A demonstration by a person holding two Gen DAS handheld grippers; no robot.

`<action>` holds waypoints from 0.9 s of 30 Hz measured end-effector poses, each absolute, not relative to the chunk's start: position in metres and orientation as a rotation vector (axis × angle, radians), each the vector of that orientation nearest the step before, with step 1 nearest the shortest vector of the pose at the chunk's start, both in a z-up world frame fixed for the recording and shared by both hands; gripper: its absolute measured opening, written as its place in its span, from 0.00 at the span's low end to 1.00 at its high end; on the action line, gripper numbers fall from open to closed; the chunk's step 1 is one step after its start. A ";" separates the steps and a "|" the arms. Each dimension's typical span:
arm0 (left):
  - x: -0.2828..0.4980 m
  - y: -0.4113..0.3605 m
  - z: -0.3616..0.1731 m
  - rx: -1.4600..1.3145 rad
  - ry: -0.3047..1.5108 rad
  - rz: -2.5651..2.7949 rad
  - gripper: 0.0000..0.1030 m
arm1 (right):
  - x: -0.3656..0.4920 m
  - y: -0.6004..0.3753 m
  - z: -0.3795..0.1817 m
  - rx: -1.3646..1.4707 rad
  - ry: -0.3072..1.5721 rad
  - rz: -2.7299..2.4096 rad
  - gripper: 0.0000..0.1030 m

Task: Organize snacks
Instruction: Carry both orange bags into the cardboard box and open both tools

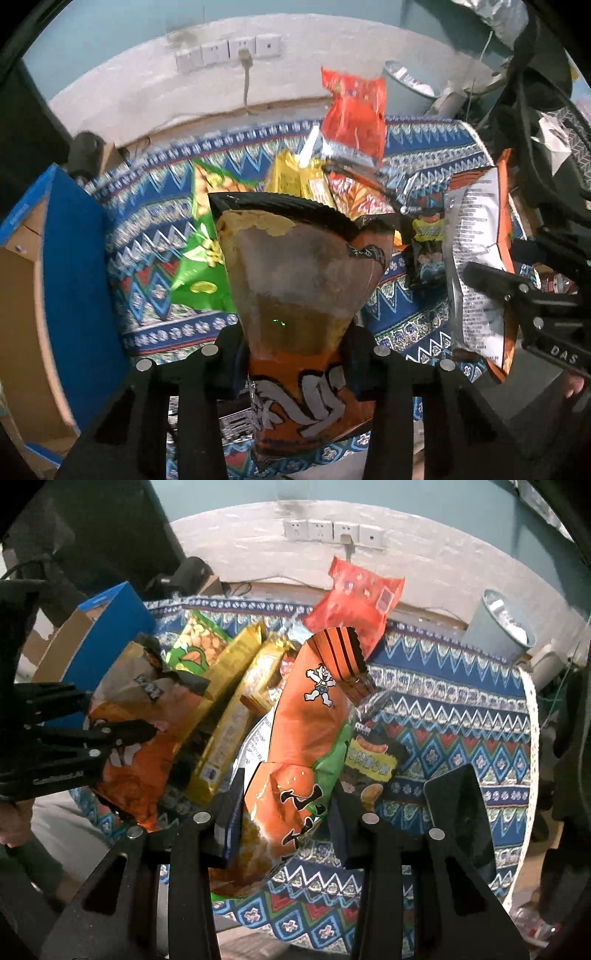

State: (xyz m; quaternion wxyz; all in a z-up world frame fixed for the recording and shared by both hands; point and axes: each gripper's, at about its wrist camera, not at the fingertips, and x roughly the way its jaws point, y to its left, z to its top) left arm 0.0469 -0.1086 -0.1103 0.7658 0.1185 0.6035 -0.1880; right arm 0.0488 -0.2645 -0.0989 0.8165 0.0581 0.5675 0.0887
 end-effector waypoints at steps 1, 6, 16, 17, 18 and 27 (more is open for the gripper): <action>0.045 -0.107 -0.106 0.266 1.295 -0.409 0.40 | 0.049 -0.264 -0.094 0.118 1.202 0.188 0.37; 0.038 -0.098 -0.080 0.314 1.204 -0.400 0.40 | 0.051 -0.260 -0.079 0.103 1.173 0.187 0.37; 0.045 -0.060 -0.042 0.306 1.104 -0.342 0.40 | 0.060 -0.237 -0.046 0.080 1.116 0.221 0.37; 0.046 -0.055 -0.038 0.300 1.097 -0.334 0.40 | 0.062 -0.234 -0.045 0.078 1.113 0.225 0.37; 0.048 -0.050 -0.034 0.294 1.091 -0.326 0.40 | 0.065 -0.230 -0.042 0.074 1.109 0.231 0.37; 0.049 -0.006 -0.007 0.268 1.032 -0.255 0.40 | 0.085 -0.192 -0.023 0.046 1.086 0.285 0.37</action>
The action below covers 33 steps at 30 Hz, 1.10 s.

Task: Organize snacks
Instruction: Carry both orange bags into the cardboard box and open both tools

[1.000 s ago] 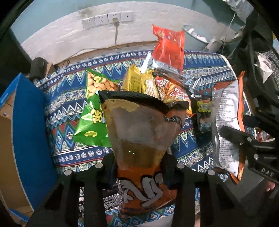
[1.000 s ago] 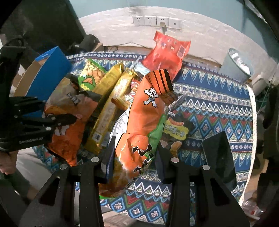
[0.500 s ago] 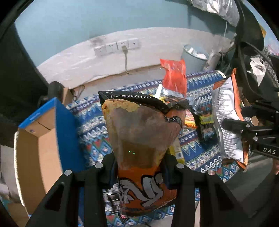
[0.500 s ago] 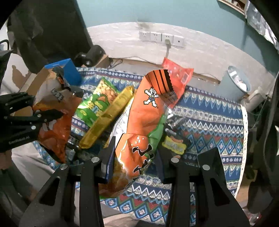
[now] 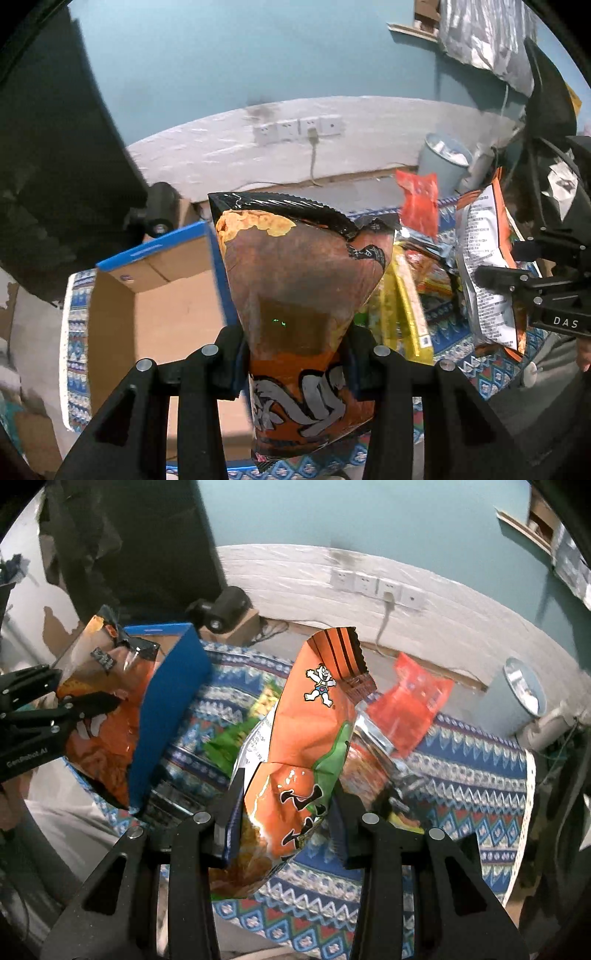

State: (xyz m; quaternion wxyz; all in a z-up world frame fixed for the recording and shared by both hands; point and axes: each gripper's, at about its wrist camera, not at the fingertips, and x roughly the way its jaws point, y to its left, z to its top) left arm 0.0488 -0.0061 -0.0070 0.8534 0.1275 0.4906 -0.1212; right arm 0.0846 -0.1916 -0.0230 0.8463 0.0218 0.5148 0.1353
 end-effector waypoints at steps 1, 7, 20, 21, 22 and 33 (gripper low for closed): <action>0.049 -0.001 -0.005 0.266 1.026 -0.247 0.40 | 0.088 -0.185 -0.020 0.042 1.081 0.295 0.37; 0.049 0.032 0.002 0.247 1.004 -0.196 0.40 | 0.102 -0.148 -0.004 0.016 1.060 0.343 0.37; 0.050 0.102 0.017 0.237 1.048 -0.016 0.40 | 0.138 -0.064 0.015 -0.041 1.041 0.444 0.37; 0.050 0.108 0.017 0.233 1.048 -0.003 0.40 | 0.141 -0.055 0.016 -0.045 1.040 0.455 0.37; 0.051 0.114 0.018 0.223 1.049 0.009 0.40 | 0.143 -0.048 0.017 -0.047 1.040 0.465 0.37; 0.051 0.166 0.002 0.134 1.110 0.121 0.40 | 0.164 0.024 0.015 -0.067 1.057 0.559 0.37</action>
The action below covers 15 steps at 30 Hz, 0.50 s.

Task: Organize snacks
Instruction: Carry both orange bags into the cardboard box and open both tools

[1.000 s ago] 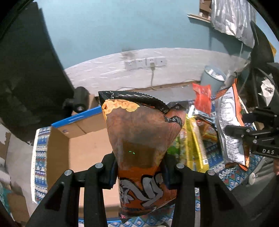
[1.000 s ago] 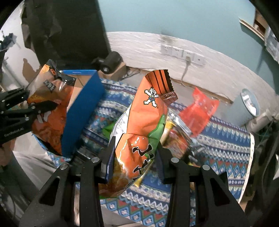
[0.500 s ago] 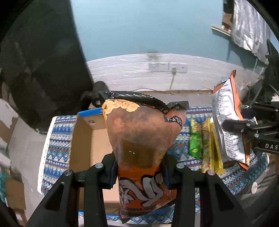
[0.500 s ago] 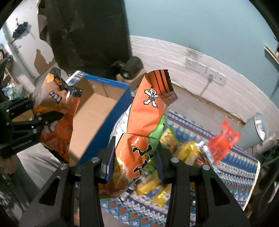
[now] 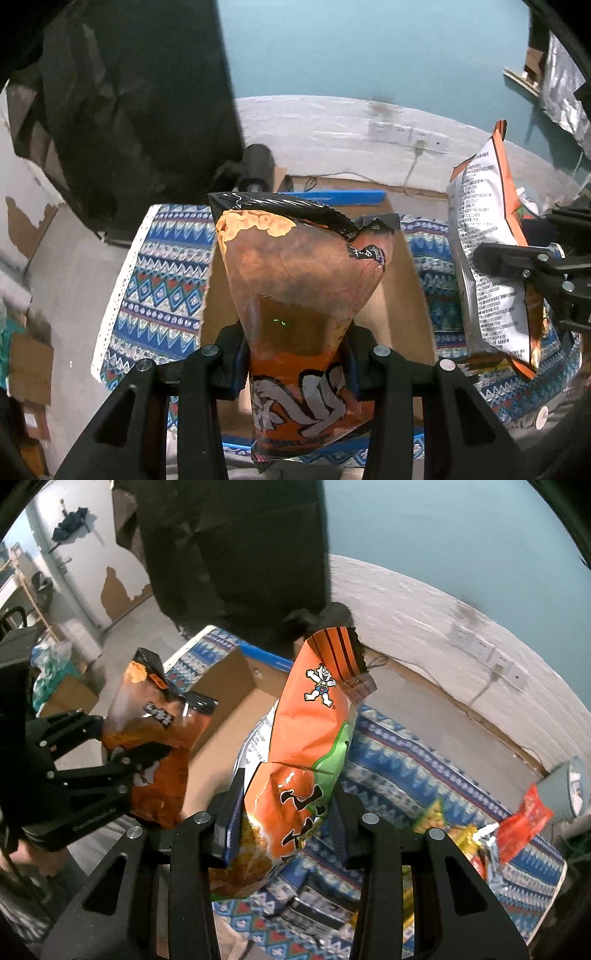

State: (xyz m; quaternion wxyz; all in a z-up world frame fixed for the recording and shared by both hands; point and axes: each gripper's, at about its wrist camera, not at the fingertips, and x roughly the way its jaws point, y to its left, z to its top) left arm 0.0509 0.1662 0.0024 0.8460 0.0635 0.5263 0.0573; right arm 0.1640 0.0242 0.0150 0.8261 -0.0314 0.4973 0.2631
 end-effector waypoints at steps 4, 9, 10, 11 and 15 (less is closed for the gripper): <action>0.050 0.176 -0.006 0.142 1.131 0.139 0.40 | 0.169 0.042 0.006 -0.078 1.084 0.580 0.37; 0.050 0.179 -0.014 0.158 1.162 0.160 0.41 | 0.172 0.057 -0.007 -0.089 1.121 0.601 0.37; 0.050 0.178 -0.017 0.162 1.176 0.163 0.41 | 0.171 0.059 -0.009 -0.089 1.127 0.604 0.37; 0.050 0.178 -0.018 0.167 1.185 0.165 0.41 | 0.171 0.061 -0.011 -0.092 1.134 0.605 0.37; 0.050 0.176 -0.019 0.188 1.194 0.176 0.42 | 0.170 0.065 -0.018 -0.104 1.158 0.594 0.41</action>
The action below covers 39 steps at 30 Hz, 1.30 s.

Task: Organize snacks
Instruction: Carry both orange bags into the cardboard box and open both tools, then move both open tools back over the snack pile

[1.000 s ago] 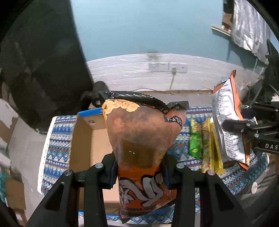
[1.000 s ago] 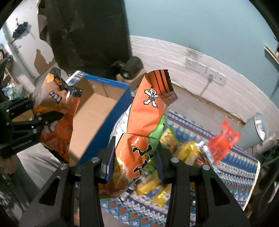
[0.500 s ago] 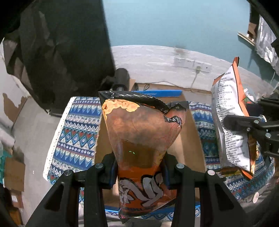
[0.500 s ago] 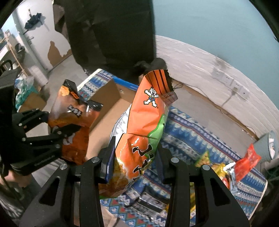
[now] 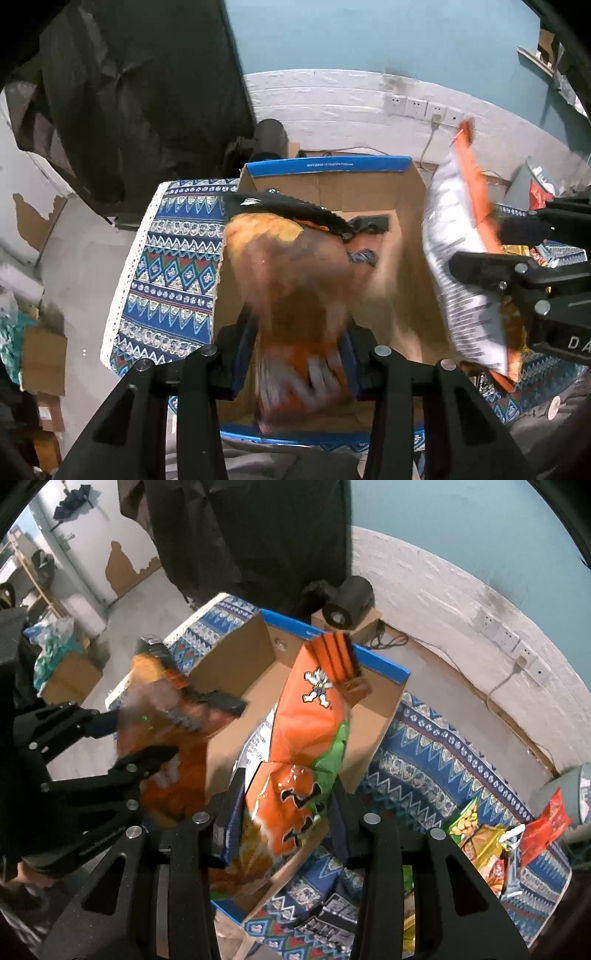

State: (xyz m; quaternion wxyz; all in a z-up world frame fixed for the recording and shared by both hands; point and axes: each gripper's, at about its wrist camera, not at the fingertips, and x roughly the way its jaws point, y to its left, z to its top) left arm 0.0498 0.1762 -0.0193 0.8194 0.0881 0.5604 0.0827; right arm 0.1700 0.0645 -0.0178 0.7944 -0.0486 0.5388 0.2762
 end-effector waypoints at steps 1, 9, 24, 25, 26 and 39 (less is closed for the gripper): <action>0.049 0.175 -0.017 0.197 1.188 0.181 0.46 | 0.170 0.063 -0.019 -0.100 1.164 0.591 0.49; 0.050 0.166 -0.004 0.157 1.153 0.153 0.67 | 0.166 0.037 -0.010 -0.051 1.140 0.557 0.69; 0.045 0.068 -0.010 0.171 1.195 -0.097 0.71 | 0.144 -0.084 -0.013 0.015 1.142 0.391 0.72; 0.044 0.060 -0.013 0.180 1.201 -0.109 0.71 | 0.142 -0.093 -0.013 0.023 1.143 0.379 0.72; 0.043 0.053 -0.016 0.191 1.209 -0.122 0.71 | 0.139 -0.101 -0.014 0.026 1.144 0.368 0.72; 0.039 -0.013 -0.060 0.231 1.342 -0.196 0.79 | 0.106 -0.185 -0.032 0.067 1.152 0.264 0.72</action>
